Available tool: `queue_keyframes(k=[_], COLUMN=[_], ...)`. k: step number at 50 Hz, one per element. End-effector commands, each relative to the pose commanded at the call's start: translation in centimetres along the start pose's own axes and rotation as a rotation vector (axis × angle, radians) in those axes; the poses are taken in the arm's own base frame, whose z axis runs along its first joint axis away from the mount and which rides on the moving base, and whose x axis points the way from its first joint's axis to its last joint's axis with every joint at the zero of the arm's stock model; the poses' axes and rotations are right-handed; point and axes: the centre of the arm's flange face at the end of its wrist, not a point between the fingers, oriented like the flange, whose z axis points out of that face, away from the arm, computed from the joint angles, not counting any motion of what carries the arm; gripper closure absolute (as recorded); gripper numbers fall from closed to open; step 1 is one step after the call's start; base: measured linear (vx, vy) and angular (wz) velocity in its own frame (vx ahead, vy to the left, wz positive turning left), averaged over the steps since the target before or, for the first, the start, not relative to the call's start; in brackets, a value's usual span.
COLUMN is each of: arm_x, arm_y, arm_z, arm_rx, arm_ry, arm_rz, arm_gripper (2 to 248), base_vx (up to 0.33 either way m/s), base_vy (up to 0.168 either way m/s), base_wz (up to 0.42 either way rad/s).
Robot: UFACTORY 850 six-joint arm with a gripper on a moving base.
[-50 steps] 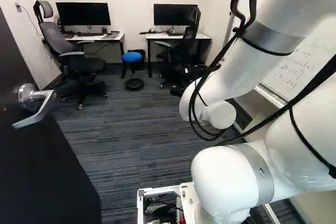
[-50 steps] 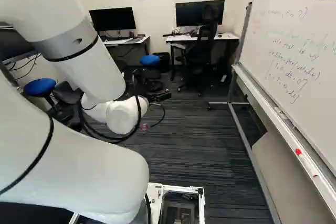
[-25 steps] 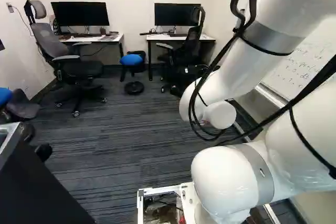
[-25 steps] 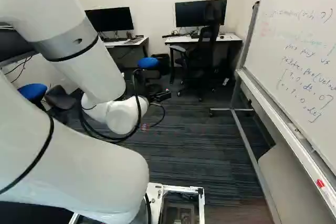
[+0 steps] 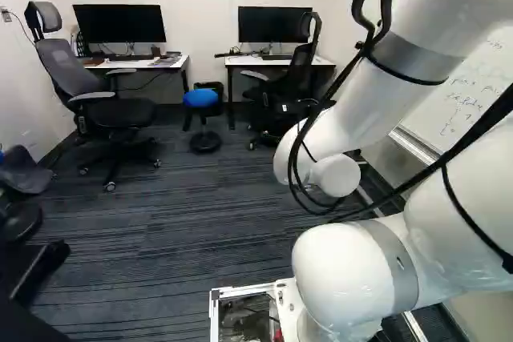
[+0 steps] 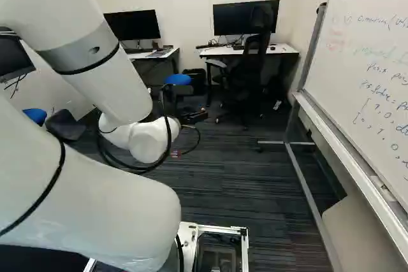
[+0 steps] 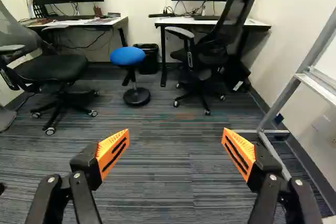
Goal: Open the door and move inside
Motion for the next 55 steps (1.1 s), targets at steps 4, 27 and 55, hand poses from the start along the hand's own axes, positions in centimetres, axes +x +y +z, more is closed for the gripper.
queue_keyframes(k=[4,27,55], arm_x=[0.0,0.0,0.0], arm_y=[0.0,0.0,0.0], arm_z=[0.0,0.0,0.0], arm_rx=[0.0,0.0,0.0], arm_ry=[0.0,0.0,0.0], arm_rz=[0.0,0.0,0.0], arm_gripper=[3,3,3], base_vx=[0.247,0.173,0.028], base_vy=[0.009,0.004,0.001], base_wz=[0.0,0.001,0.001])
